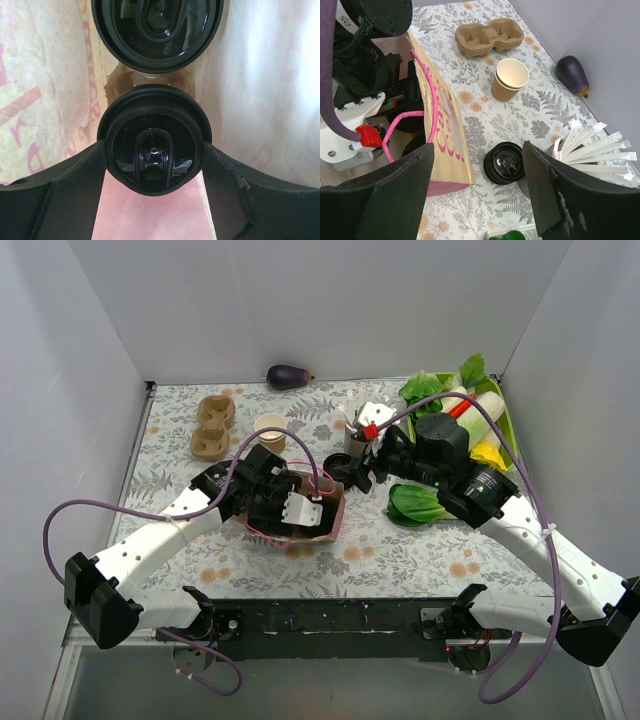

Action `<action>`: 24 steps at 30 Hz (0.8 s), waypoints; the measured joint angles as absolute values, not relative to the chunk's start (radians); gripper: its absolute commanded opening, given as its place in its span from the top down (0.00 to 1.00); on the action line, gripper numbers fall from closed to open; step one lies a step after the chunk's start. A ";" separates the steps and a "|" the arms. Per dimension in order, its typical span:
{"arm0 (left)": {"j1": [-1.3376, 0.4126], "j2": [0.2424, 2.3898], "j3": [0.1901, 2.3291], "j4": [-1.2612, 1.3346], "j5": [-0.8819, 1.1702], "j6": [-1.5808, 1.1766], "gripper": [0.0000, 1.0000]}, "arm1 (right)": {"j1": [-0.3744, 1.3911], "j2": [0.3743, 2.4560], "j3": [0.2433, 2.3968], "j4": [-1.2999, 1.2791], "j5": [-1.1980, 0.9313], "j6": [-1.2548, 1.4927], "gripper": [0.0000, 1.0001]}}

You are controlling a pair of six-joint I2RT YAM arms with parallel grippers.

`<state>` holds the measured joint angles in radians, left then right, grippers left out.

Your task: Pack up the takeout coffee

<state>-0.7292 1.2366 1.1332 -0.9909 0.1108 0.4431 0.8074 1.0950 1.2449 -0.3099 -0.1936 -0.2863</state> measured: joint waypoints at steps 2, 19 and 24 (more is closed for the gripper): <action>-0.729 1.236 1.119 -0.981 0.111 0.435 1.00 | 0.799 1.101 1.245 -0.310 -0.202 -0.286 0.22; -0.710 1.259 1.095 -0.901 0.119 0.311 1.00 | 0.753 1.121 1.245 -0.310 -0.257 -0.286 0.22; -0.697 1.283 1.095 -0.879 0.119 0.276 1.00 | 0.743 1.125 1.245 -0.310 -0.271 -0.286 0.22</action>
<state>-0.6968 1.2827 1.0950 -0.8791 0.1192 0.2756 0.7429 1.1252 1.2453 -0.3099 -0.2710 -0.2863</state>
